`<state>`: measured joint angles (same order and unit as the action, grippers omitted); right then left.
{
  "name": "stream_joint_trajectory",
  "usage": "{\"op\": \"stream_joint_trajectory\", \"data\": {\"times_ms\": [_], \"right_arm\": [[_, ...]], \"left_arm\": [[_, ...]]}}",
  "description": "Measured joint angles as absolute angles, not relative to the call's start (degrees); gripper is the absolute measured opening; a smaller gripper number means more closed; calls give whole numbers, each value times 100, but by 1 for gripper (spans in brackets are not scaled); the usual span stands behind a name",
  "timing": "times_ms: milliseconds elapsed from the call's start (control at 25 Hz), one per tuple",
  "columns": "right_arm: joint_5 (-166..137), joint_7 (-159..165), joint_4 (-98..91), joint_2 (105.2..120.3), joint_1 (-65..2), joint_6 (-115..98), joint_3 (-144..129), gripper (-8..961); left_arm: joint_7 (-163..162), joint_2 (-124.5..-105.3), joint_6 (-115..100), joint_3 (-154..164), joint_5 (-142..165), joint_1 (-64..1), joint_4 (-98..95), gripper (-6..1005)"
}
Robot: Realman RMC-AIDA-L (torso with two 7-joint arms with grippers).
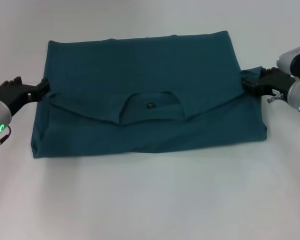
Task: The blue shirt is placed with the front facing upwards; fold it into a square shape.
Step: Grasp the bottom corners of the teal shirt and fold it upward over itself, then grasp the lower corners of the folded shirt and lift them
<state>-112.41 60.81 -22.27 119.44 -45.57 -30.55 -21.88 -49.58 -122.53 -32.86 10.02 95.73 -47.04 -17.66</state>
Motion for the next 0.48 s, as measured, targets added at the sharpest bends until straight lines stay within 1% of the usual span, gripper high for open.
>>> {"op": "stream_joint_trajectory", "data": {"times_ms": [40, 120, 200, 240, 440, 480], "right_arm": [[-11241, 6081, -2216, 11944, -4568, -3008, -2207, 315], [-11241, 6082, -2207, 11944, -4577, -2930, -2254, 346], [-11241, 6082, -2206, 11944, -4579, -2906, -2297, 552], [-11241, 6082, -2206, 11944, -4579, -2898, -2311, 562], [-11241, 6093, -2205, 11944, -4572, -2867, -2314, 610], [-11241, 6105, -2203, 11944, -4568, -2838, -2313, 610]], "left_arm": [[-4958, -12252, -3287, 1002, 9572, -4702, -1766, 455], [-4957, -12252, -3287, 1002, 9570, -4697, -1766, 549], [-4957, -12252, -3287, 1002, 9568, -4691, -1762, 642], [-4957, -12252, -3287, 1002, 9568, -4686, -1757, 689], [-4957, -12245, -3287, 1002, 9564, -4678, -1695, 752], [-4957, -12245, -3288, 1002, 9564, -4675, -1691, 752]]}}
